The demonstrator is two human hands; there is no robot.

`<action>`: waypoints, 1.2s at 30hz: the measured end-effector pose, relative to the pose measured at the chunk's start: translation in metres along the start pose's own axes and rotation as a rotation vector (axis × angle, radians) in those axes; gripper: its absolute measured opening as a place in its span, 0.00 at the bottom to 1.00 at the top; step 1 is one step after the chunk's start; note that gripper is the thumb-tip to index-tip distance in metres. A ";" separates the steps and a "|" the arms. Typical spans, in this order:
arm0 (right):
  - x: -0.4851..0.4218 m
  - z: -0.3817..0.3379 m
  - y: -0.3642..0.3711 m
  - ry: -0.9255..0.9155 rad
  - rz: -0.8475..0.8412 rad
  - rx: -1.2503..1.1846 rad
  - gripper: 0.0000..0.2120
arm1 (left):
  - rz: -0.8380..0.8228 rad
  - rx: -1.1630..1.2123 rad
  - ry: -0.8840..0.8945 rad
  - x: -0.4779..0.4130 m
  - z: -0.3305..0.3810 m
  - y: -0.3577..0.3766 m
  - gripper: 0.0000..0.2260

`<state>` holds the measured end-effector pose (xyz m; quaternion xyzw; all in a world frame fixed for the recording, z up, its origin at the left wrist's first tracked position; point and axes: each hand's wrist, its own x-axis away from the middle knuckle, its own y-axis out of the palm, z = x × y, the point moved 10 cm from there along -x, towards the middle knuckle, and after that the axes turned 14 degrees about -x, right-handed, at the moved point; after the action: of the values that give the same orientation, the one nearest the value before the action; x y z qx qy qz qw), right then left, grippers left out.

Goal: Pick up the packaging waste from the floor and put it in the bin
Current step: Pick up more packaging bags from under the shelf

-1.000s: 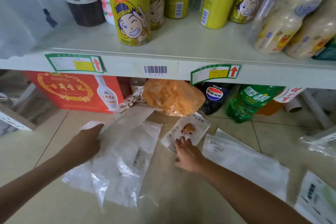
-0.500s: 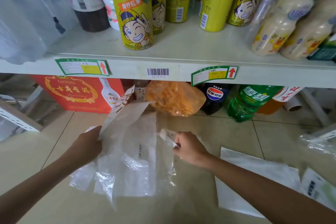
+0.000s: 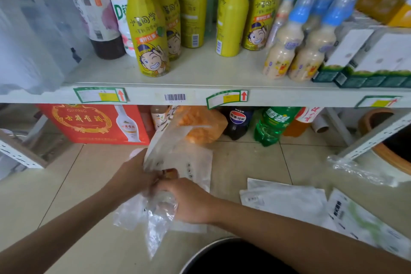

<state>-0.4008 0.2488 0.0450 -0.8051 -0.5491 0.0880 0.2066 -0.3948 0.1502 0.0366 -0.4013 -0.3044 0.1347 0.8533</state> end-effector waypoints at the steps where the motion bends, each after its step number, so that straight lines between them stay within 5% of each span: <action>1: 0.004 -0.001 -0.003 -0.002 0.002 0.002 0.15 | 0.003 0.004 0.010 0.000 0.001 0.003 0.18; 9: 0.092 0.108 -0.062 0.368 -0.040 0.159 0.13 | 0.139 -0.299 0.244 0.005 0.028 0.021 0.25; 13: 0.182 0.213 -0.076 0.659 -0.032 0.388 0.20 | 0.120 -0.463 0.250 0.000 0.028 0.035 0.26; 17: 0.228 0.282 -0.041 0.756 -0.053 0.516 0.29 | 0.120 -0.506 0.230 -0.010 0.029 0.051 0.25; 27: 0.222 0.294 -0.014 0.538 -0.055 0.779 0.14 | 0.061 -0.496 0.234 -0.001 0.046 0.086 0.23; 30: 0.213 0.258 -0.058 0.572 0.242 0.551 0.11 | 0.071 -0.448 0.185 -0.006 0.042 0.078 0.22; 32: 0.205 0.214 -0.089 0.428 0.498 0.309 0.05 | 0.061 -0.365 0.141 -0.009 0.035 0.075 0.23; 36: 0.150 0.123 -0.085 0.090 0.475 -0.033 0.04 | -0.121 -0.089 0.149 0.004 0.043 0.096 0.21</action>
<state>-0.4607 0.4422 -0.0163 -0.9180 -0.3359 0.0890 0.1913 -0.4175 0.2395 -0.0138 -0.4286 -0.2693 0.0391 0.8615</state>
